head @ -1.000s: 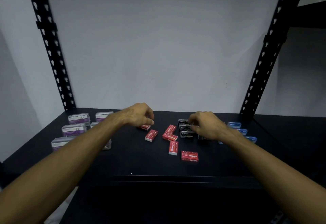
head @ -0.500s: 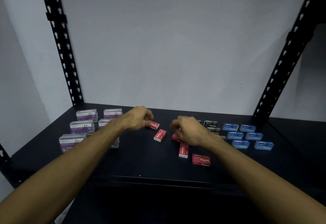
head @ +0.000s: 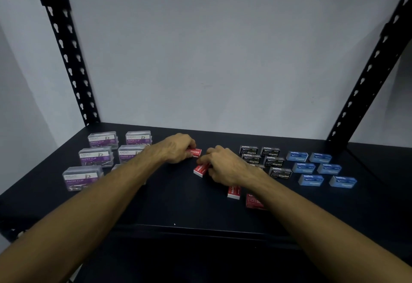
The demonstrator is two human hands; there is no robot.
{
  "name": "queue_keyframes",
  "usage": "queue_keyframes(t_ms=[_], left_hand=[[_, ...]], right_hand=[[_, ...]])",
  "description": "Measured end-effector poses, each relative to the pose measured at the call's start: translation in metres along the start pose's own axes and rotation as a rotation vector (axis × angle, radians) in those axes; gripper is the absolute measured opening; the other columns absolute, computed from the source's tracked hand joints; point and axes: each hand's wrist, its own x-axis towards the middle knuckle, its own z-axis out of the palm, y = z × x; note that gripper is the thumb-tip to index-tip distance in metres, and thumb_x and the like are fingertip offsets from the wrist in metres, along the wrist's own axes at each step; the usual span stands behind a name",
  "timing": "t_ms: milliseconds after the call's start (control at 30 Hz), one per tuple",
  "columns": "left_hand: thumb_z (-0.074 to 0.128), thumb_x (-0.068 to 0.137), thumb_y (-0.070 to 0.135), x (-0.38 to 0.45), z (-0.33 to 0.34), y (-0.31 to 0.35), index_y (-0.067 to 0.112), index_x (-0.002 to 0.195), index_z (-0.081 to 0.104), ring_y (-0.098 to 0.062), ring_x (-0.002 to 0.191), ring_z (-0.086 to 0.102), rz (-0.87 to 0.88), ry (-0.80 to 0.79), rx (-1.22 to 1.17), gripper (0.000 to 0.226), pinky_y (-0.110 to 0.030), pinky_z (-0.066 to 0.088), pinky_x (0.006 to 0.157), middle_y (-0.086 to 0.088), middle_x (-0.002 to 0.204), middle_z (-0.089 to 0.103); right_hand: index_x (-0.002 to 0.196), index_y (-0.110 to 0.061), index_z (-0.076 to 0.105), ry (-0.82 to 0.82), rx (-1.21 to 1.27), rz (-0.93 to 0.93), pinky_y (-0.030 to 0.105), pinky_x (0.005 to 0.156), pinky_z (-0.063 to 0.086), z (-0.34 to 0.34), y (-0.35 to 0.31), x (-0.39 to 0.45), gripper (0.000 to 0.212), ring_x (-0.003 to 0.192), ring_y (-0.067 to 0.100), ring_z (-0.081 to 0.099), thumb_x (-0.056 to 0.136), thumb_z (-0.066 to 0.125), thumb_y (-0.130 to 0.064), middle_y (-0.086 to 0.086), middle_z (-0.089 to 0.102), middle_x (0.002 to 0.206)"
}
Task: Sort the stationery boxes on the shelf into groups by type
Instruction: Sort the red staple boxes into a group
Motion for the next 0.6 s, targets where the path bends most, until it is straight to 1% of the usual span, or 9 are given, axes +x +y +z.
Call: queue_keyframes(t_ms=[67,133,233,333,433,500,600], left_hand=[[0.065,0.092,0.030,0.0013,-0.0016,-0.0028,0.020,0.118,0.063,-0.016,0.101,0.059,-0.003,0.009,0.000,0.027,-0.032,0.048,0.089,0.001,0.117,0.064],[0.071,0.087,0.030,0.0012,-0.0034,-0.0044,0.022,0.108,0.061,-0.015,0.094,0.058,-0.009,0.025,-0.024,0.024,-0.031,0.047,0.081,0.004,0.108,0.062],[0.078,0.080,0.026,0.0002,-0.0052,-0.0041,0.024,0.095,0.056,-0.015,0.086,0.059,-0.016,0.043,-0.082,0.026,-0.033,0.050,0.075,0.007,0.095,0.060],[0.077,0.081,0.020,-0.0014,-0.0048,-0.0026,0.023,0.088,0.055,-0.016,0.079,0.061,-0.003,0.031,-0.118,0.024,-0.032,0.051,0.069,0.004,0.087,0.062],[0.074,0.085,0.020,-0.0029,-0.0036,-0.0032,0.023,0.088,0.056,-0.014,0.078,0.061,0.008,0.026,-0.098,0.018,-0.028,0.046,0.066,0.004,0.086,0.063],[0.072,0.086,0.019,-0.0042,-0.0040,-0.0034,0.024,0.090,0.058,-0.014,0.080,0.061,0.008,0.024,-0.091,0.016,-0.027,0.046,0.068,0.006,0.087,0.062],[0.071,0.087,0.019,-0.0070,-0.0060,-0.0037,0.027,0.090,0.058,-0.010,0.082,0.059,0.010,0.015,-0.074,0.016,-0.027,0.046,0.073,0.010,0.087,0.059]], right_hand=[[0.137,-0.027,0.057,0.006,-0.007,0.009,0.037,0.094,0.040,-0.0004,0.0020,0.0005,0.045,0.117,0.024,0.049,0.092,0.053,-0.019,0.003,0.057,0.128],[0.135,-0.028,0.058,0.007,-0.021,0.022,0.035,0.093,0.038,-0.0013,0.0041,0.0005,0.043,0.116,0.023,0.049,0.092,0.056,-0.027,0.002,0.058,0.123],[0.132,-0.029,0.060,0.012,0.003,0.040,0.032,0.090,0.035,-0.0019,0.0058,-0.0008,0.042,0.114,0.022,0.047,0.091,0.060,-0.034,0.000,0.059,0.120],[0.128,-0.029,0.061,0.012,0.014,0.051,0.031,0.086,0.032,-0.0017,0.0056,-0.0025,0.040,0.112,0.021,0.047,0.090,0.062,-0.038,-0.001,0.059,0.118],[0.123,-0.029,0.063,0.017,0.018,0.061,0.033,0.089,0.032,-0.0030,0.0054,-0.0038,0.036,0.110,0.020,0.046,0.088,0.065,-0.040,-0.001,0.058,0.117],[0.118,-0.028,0.063,0.024,0.027,0.065,0.034,0.091,0.034,-0.0041,0.0052,-0.0045,0.034,0.107,0.019,0.046,0.087,0.067,-0.041,-0.002,0.058,0.114],[0.105,-0.026,0.061,0.047,0.068,0.071,0.036,0.093,0.037,-0.0046,0.0050,-0.0057,0.029,0.100,0.016,0.045,0.083,0.072,-0.042,-0.006,0.060,0.102]])
